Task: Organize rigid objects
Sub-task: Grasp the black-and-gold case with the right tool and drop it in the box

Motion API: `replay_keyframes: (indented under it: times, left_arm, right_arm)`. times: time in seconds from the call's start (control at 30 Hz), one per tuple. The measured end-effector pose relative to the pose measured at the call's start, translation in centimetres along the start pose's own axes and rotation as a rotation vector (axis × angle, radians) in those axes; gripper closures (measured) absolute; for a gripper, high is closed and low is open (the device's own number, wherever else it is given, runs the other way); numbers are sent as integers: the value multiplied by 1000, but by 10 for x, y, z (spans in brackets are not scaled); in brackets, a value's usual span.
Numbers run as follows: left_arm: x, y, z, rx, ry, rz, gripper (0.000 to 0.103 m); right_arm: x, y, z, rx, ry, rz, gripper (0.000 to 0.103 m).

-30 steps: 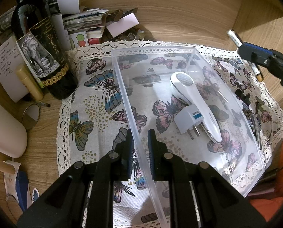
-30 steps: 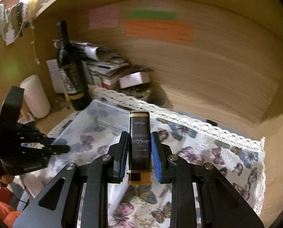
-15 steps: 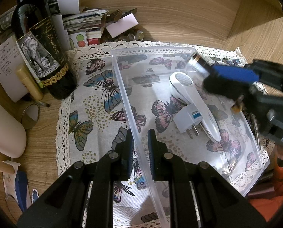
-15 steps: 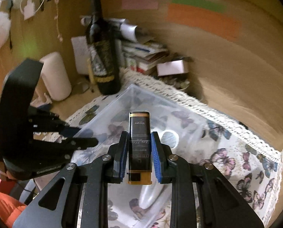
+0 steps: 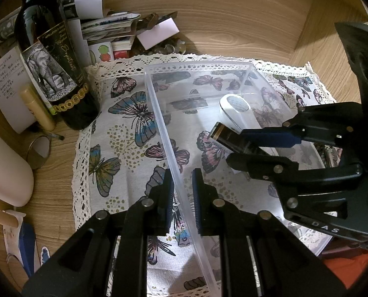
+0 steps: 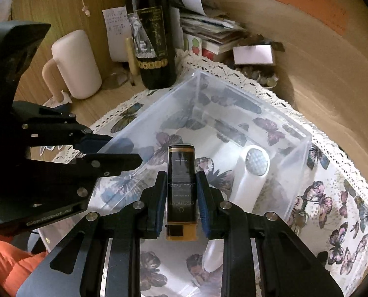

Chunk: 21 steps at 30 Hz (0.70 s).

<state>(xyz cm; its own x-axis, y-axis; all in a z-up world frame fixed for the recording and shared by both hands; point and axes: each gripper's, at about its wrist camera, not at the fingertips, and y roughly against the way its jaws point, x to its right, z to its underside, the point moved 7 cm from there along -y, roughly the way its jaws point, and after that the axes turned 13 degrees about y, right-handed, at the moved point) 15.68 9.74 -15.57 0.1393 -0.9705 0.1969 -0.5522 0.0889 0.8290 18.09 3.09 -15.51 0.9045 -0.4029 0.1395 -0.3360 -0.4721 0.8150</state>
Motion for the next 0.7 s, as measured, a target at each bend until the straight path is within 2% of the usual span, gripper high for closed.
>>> replay_keyframes:
  times: [0.33, 0.7]
  left_arm:
    - [0, -2, 0, -3, -1, -3, 89]
    - [0, -2, 0, -3, -2, -4, 89]
  right_arm:
    - [10, 25, -9, 88, -3, 52, 77]
    - [63, 74, 2, 166, -106, 201, 72]
